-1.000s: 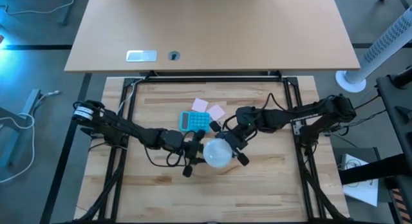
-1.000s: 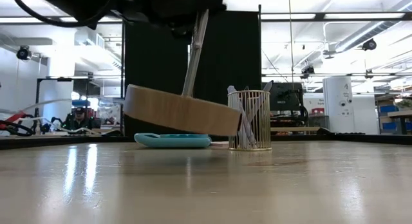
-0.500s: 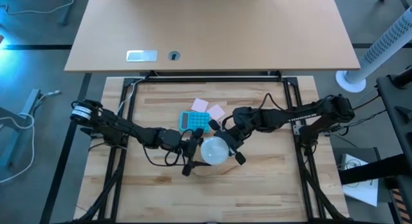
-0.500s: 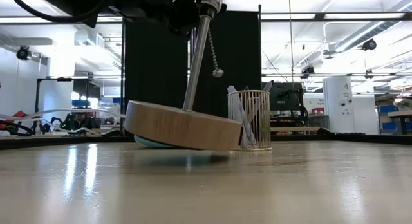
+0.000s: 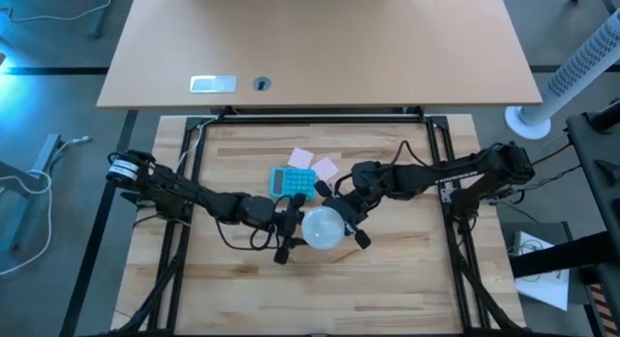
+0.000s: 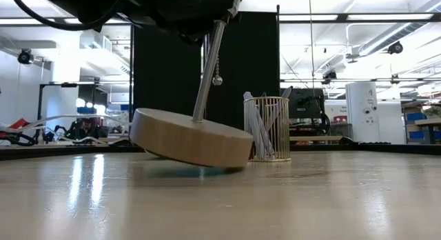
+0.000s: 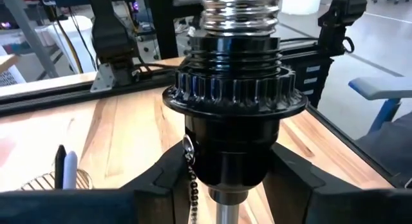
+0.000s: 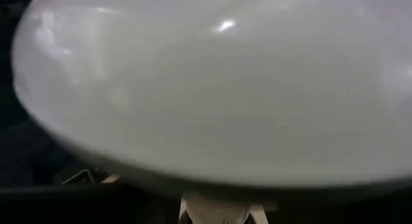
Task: Screw lightbulb
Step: Remove the lightbulb from the black table lamp
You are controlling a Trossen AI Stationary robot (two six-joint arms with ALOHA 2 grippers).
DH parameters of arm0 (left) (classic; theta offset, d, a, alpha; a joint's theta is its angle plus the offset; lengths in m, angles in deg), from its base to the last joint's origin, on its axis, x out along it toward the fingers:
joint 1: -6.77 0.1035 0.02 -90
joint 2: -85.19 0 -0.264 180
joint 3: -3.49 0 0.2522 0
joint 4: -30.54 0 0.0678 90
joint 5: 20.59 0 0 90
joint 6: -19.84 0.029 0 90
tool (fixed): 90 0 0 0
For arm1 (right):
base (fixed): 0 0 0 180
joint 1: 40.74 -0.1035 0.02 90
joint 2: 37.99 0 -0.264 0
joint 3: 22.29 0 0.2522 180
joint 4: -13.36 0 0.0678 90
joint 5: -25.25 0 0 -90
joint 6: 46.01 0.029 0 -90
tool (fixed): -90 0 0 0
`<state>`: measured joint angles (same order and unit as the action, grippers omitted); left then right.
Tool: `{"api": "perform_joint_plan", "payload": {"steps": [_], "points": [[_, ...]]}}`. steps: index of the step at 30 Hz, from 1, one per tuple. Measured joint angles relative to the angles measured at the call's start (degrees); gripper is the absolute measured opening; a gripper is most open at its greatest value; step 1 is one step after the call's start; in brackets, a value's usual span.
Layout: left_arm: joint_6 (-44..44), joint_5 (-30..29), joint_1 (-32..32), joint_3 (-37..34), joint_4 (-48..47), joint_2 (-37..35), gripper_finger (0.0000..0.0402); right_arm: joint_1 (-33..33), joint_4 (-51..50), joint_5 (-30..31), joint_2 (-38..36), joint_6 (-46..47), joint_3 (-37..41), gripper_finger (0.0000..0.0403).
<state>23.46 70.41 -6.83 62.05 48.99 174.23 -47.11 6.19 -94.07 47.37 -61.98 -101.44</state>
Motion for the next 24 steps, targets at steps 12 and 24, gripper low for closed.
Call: {"api": "perform_joint_plan", "payload": {"steps": [12,24], "points": [[0.3,-0.3,0.0,-0.3,-1.6,-2.1,0.0138,0.0,-0.8,2.1,-2.1,0.2,0.0,0.0145],[0.2,-0.5,0.0,-0.6,-1.6,-2.5,0.0138,2.8,-19.0,31.0,-18.4,3.7,0.0,0.0142]]}}
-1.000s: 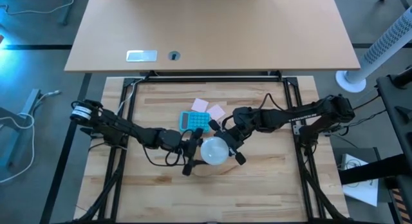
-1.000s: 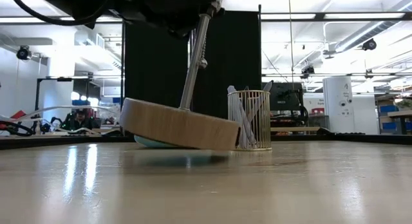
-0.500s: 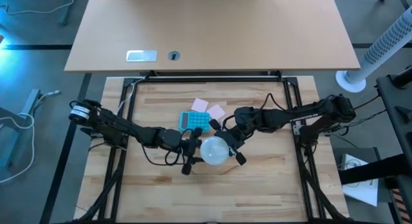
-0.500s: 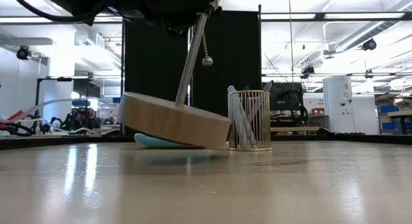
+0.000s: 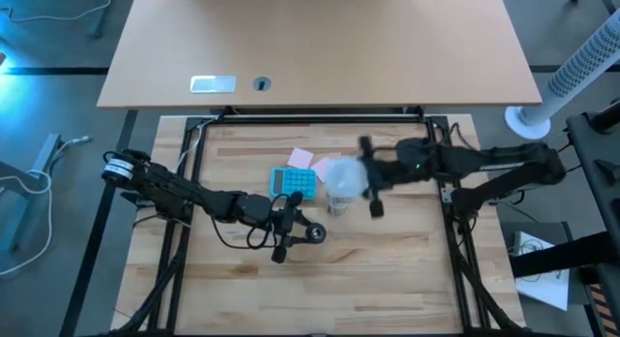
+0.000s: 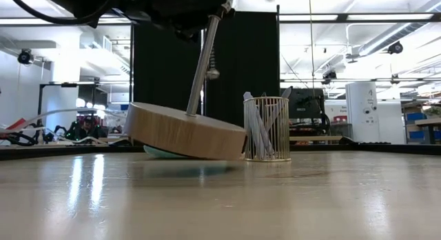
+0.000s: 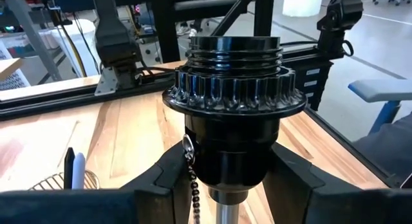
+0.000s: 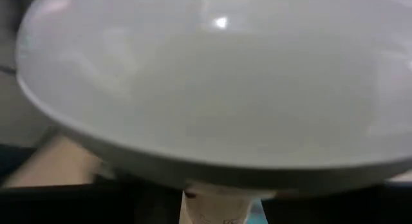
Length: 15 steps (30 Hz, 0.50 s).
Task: Screw lightbulb
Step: Remove the lightbulb from the black table lamp
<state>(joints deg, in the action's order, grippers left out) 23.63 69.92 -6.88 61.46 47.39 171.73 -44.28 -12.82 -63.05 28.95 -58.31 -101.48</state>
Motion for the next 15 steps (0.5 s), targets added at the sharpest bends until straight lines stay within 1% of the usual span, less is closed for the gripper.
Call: {"api": "perform_joint_plan", "payload": {"steps": [3,4,7,10,13,15], "points": [[0.0,0.0,0.0,0.0,0.0,0.0,0.0138,3.1,-7.9,8.0,-2.6,4.6,0.0,0.0137],[0.0,0.0,0.0,0.0,0.1,0.0,0.0138,4.4,-10.4,9.3,-3.1,6.2,0.0,0.0136],[0.0,0.0,0.0,0.0,0.5,0.0,0.0138,9.6,-18.0,10.5,-3.8,9.6,0.0,0.0137],[0.0,0.0,0.0,0.0,0.4,0.0,0.0138,15.7,-24.4,11.7,-3.2,10.3,0.3,0.0143],[-0.5,0.0,0.0,0.0,0.8,0.0,0.0138,21.7,-27.3,12.4,-1.9,9.9,2.0,0.0142],[-0.5,-0.1,0.0,0.0,0.8,0.0,0.0138,25.5,-28.0,11.8,-1.0,9.5,3.5,0.0137]]}}
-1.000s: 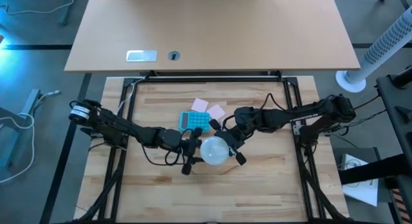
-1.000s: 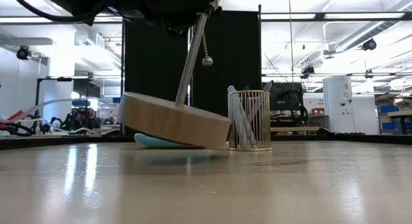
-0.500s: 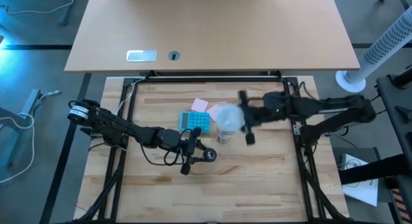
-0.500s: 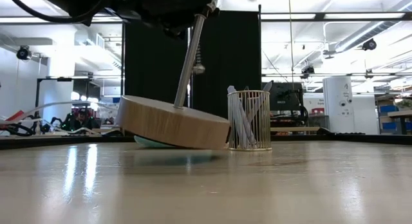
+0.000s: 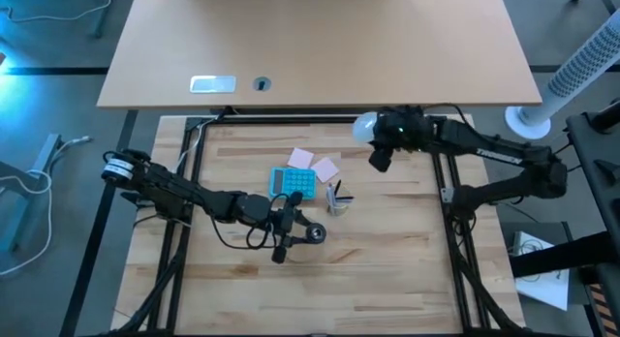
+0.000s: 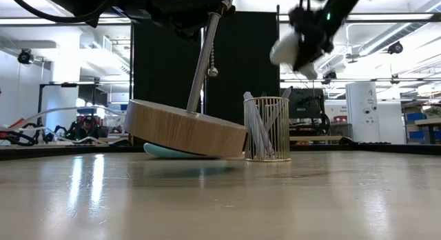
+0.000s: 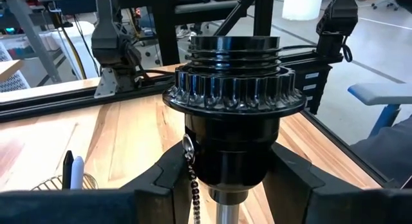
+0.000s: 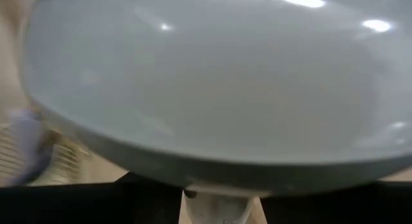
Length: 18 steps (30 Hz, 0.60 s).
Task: Screw lightbulb
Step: Remove the lightbulb from the black table lamp
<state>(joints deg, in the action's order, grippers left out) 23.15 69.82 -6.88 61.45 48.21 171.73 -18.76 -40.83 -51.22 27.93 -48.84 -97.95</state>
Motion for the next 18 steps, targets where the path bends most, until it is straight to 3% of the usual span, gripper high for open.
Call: {"api": "perform_joint_plan", "payload": {"steps": [8,18], "points": [[-0.8,0.0,0.0,0.0,-0.4,0.0,0.0138,11.3,-0.5,-3.4,6.4,2.0,5.0,0.0141],[-1.5,0.0,0.0,0.0,-0.5,0.0,0.0138,23.2,-1.4,-3.5,19.1,13.4,7.3,0.0144]]}}
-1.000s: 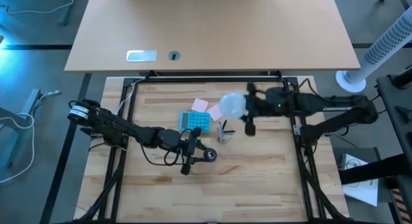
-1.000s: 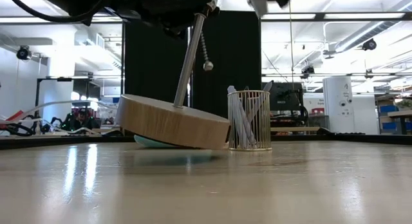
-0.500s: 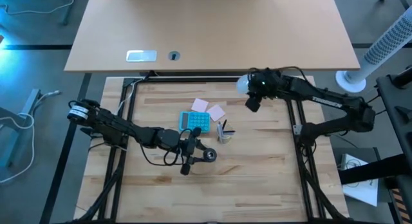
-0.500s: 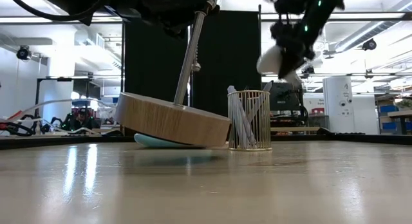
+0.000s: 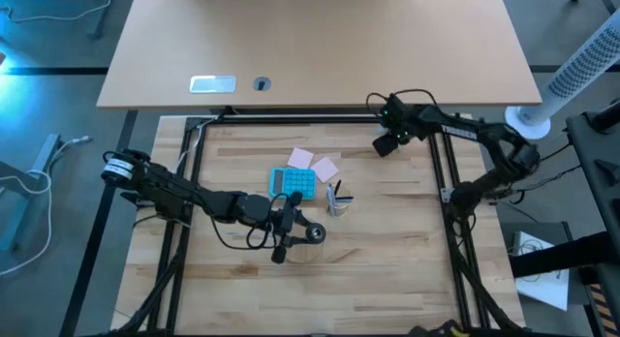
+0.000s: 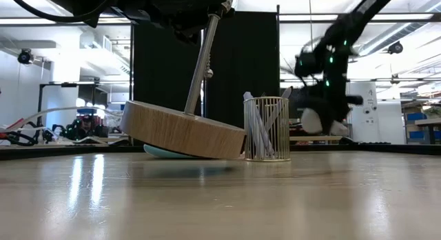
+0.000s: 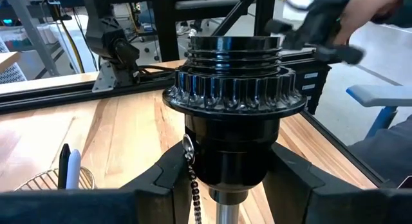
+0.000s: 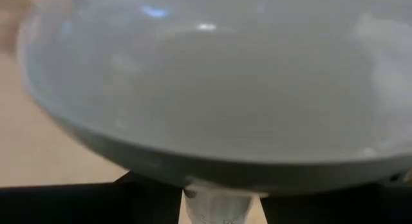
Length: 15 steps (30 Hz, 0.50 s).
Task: Screw lightbulb
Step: Remove the lightbulb from the black table lamp
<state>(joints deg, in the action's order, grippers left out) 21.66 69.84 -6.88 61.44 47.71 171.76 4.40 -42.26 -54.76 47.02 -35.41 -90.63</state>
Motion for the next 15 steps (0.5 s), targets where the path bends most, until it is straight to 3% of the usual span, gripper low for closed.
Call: {"api": "perform_joint_plan", "payload": {"steps": [8,15], "points": [[-0.5,0.0,0.0,0.0,-0.4,0.0,0.0138,6.9,0.3,0.4,9.5,1.0,0.6,0.0136],[-1.3,0.0,0.0,0.0,-0.6,0.0,0.0138,11.3,0.0,3.3,11.6,3.3,0.7,0.0145]]}}
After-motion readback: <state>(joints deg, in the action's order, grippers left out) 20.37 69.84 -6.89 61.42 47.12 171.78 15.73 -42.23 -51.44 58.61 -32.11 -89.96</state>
